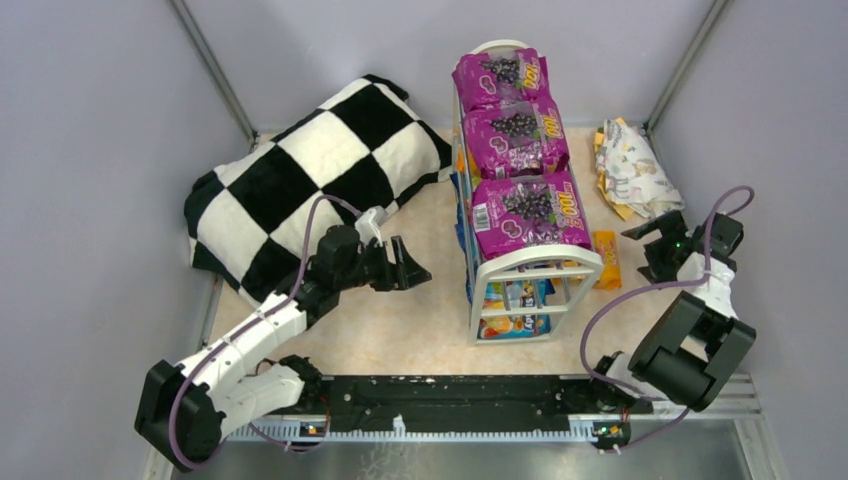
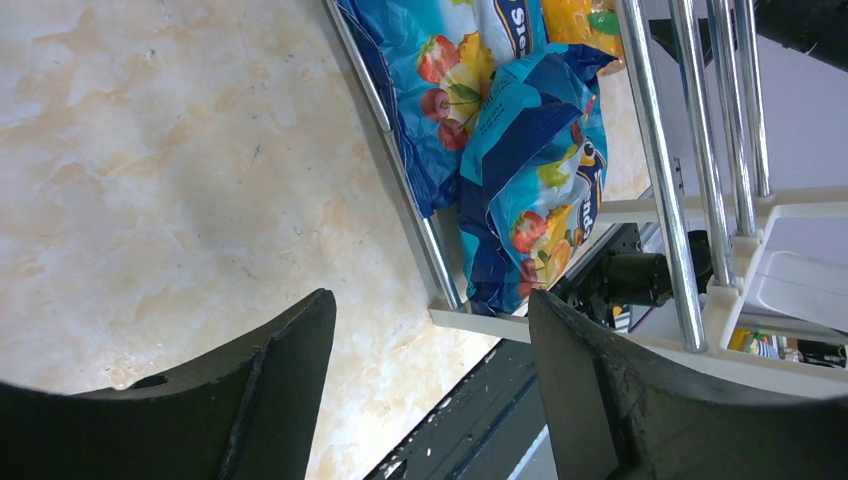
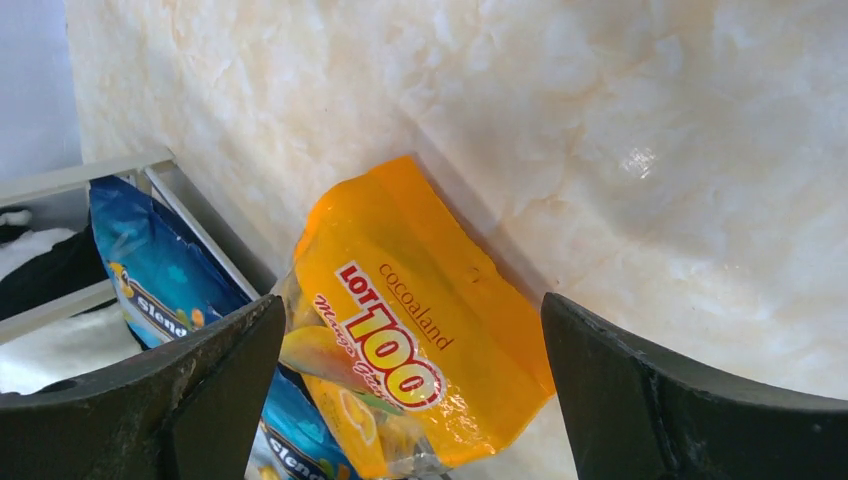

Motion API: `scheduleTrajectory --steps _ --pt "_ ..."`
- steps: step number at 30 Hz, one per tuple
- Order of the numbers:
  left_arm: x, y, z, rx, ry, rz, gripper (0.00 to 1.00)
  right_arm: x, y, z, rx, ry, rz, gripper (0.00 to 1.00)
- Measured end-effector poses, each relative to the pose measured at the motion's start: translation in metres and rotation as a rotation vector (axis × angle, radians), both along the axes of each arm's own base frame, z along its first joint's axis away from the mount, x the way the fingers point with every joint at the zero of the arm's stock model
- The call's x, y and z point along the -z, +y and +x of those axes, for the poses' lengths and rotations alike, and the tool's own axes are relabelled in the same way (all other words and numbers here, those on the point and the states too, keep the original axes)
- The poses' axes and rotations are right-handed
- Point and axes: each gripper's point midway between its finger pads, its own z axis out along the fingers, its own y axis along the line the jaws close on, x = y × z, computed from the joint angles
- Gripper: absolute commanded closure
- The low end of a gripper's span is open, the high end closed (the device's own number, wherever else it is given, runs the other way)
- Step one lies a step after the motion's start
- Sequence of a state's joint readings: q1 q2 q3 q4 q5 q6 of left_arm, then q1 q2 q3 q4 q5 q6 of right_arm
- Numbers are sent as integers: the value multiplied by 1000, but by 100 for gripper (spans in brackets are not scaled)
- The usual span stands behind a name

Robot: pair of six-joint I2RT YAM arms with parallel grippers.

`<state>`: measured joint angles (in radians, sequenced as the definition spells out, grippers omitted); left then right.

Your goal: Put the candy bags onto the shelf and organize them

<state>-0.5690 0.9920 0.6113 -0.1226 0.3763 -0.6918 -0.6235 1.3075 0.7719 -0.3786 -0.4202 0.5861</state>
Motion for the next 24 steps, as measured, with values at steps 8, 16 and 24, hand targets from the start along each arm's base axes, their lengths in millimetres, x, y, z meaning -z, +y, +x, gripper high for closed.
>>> scheduleTrajectory --steps 8,16,24 --pt "-3 1 3 13 -6 31 23 1 0 27 -27 -148 34 3" --pt "-5 1 3 13 -9 31 23 45 34 15 -125 -146 179 7" --pt "3 -2 2 27 21 25 23 46 61 17 -234 -246 184 26"
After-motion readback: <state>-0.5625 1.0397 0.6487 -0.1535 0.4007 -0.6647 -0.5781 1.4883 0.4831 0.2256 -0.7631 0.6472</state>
